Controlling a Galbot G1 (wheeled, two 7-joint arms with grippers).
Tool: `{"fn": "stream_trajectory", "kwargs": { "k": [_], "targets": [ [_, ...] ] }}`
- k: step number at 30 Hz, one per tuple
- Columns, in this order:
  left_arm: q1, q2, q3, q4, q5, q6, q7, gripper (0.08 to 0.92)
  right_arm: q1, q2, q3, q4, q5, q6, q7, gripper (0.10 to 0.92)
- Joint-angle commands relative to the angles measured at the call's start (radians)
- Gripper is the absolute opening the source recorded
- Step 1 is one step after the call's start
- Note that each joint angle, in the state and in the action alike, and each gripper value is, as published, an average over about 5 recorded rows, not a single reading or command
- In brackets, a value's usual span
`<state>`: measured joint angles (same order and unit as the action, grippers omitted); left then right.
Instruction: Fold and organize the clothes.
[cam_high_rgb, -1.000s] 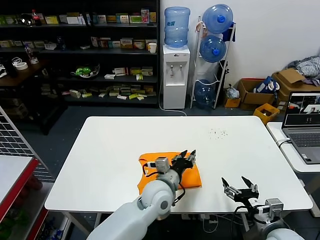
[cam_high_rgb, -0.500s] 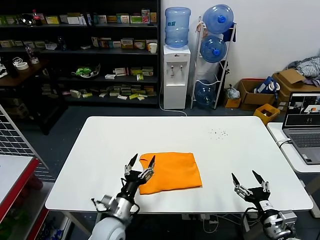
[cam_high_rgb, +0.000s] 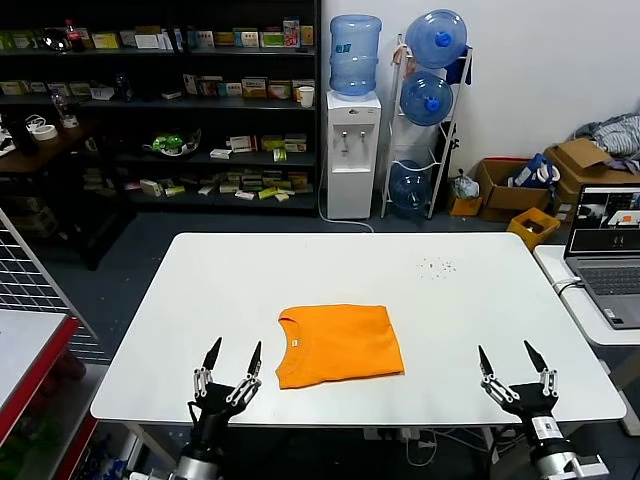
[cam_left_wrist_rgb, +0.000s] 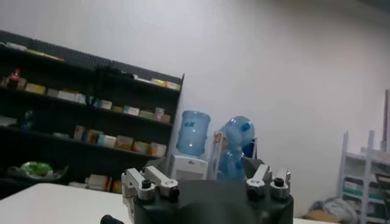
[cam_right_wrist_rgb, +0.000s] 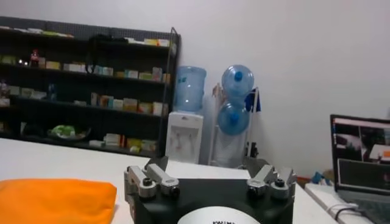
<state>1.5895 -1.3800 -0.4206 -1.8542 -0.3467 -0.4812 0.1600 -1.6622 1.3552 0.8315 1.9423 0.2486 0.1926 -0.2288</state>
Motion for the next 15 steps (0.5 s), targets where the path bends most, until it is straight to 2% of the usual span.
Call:
{"fn": "stream_trajectory", "kwargs": {
  "k": [1,15],
  "targets": [
    [0.102,-0.067,-0.098,-0.011,0.056,-0.089,0.078,0.823,-0.018,0.121,0.037,0.002,-0.094,0.142,-0.042,0.823],
    [0.102,-0.085,-0.071,-0.007,0.063,-0.092,0.074,0.823,-0.024,0.162,0.044,0.0,-0.125,0.162,-0.046,0.823]
  ]
}}
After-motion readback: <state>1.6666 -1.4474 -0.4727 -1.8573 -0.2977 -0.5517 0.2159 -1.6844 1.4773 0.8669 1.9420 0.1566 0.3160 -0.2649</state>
